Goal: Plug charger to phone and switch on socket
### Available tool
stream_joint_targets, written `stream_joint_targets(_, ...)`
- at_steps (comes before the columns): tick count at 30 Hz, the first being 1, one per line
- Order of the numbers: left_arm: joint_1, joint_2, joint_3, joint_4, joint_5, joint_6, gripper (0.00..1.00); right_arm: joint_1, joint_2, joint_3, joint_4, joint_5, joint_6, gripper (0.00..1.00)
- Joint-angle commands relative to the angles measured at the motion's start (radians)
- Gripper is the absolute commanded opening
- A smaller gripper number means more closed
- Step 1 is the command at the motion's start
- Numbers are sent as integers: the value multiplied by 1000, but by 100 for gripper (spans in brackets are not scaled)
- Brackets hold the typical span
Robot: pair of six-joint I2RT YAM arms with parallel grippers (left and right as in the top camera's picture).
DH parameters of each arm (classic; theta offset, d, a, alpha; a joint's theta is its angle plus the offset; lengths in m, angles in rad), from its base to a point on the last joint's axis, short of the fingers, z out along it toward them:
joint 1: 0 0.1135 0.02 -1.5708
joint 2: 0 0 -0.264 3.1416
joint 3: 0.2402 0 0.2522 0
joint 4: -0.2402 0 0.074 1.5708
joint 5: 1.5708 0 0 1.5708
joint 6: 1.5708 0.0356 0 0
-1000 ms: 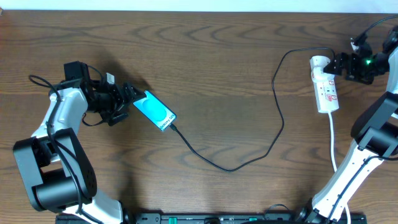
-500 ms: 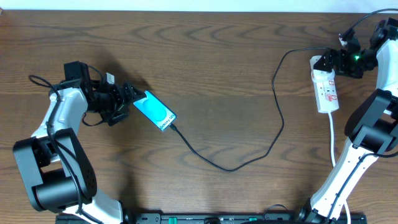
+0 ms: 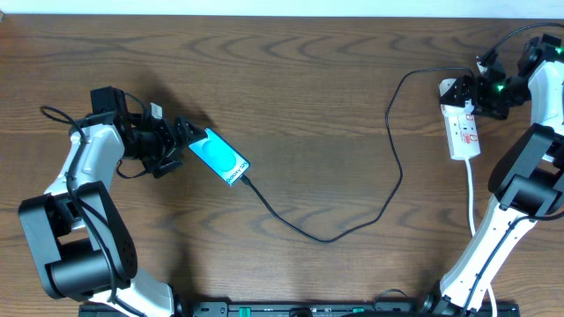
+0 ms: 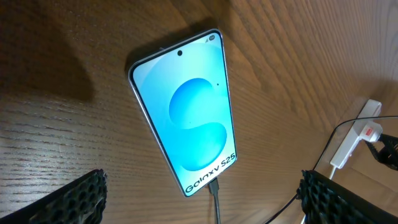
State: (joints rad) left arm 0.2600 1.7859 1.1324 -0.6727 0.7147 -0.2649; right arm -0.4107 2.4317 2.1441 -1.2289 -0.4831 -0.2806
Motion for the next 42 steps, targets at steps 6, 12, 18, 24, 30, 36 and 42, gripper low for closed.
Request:
stream_joint_targets(6, -2, -23, -12, 0, -9, 2, 92, 26, 9, -7, -9, -21, 49, 99)
stream_joint_targets(12, -2, -23, -12, -1, -9, 2, 92, 38, 9, -8, -30, -21, 87, 99)
stream_joint_targets(18, -2, -23, -12, -4, -9, 2, 92, 39, 9, -8, -44, -11, 108, 98)
stream_joint_targets(24, -2, -23, -12, -7, -9, 2, 92, 39, 9, -8, -23, 124, 108, 98)
stream_joint_targets(30, -2, -23, -12, -10, -9, 2, 92, 39, 9, -8, -16, 143, 114, 98)
stream_joint_targets(36, -2, -23, -12, -16, -9, 2, 92, 39, 9, -8, -33, 140, 161, 98)
stream_joint_targets(42, -2, -23, -12, -16, -9, 2, 92, 39, 9, -8, -43, 64, 164, 99)
